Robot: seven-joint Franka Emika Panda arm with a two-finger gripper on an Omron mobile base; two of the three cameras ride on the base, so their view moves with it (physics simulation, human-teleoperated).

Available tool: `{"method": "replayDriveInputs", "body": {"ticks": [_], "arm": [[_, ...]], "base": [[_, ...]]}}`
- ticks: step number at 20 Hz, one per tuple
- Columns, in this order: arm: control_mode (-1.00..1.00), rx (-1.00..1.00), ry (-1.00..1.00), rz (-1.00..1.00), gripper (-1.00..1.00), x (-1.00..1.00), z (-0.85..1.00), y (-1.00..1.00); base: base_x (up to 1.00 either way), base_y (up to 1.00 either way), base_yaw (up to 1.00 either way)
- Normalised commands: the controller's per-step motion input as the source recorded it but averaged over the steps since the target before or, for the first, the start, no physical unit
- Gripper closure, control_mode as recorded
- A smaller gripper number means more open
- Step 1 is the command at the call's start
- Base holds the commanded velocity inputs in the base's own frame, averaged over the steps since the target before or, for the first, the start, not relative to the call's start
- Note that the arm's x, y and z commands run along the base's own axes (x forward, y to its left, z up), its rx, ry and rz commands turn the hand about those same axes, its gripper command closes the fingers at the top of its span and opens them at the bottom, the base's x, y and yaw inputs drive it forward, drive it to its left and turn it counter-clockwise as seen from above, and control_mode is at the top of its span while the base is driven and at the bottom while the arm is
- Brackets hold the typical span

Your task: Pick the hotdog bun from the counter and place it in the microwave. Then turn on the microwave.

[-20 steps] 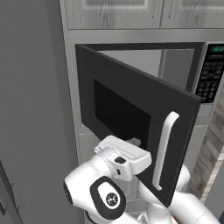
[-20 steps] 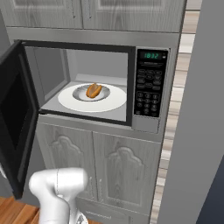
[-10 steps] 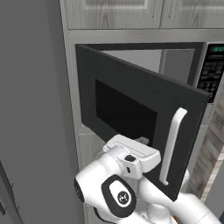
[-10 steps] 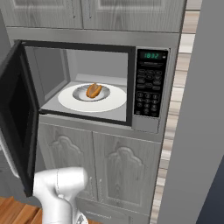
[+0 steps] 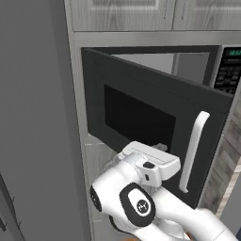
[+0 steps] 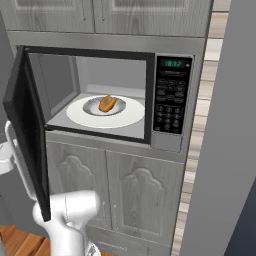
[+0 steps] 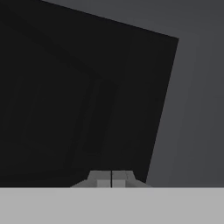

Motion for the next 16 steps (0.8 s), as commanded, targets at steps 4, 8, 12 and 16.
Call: {"method": "replayDriveInputs", "body": {"ticks": [4, 8, 12, 16], "arm": [[-1.0, 0.0, 0.0, 0.0, 1.0, 0.22, 0.06, -0.21], [-1.0, 0.0, 0.0, 0.0, 1.0, 0.21, 0.05, -0.19], [-1.0, 0.0, 0.0, 0.01, 1.0, 0.13, 0.01, -0.18], [-1.0, 0.0, 0.0, 0.02, 1.0, 0.14, 0.07, -0.15]], "base": [[0.0, 0.0, 0.0], [0.0, 0.0, 0.0], [0.0, 0.0, 0.0], [0.0, 0.0, 0.0]]}}
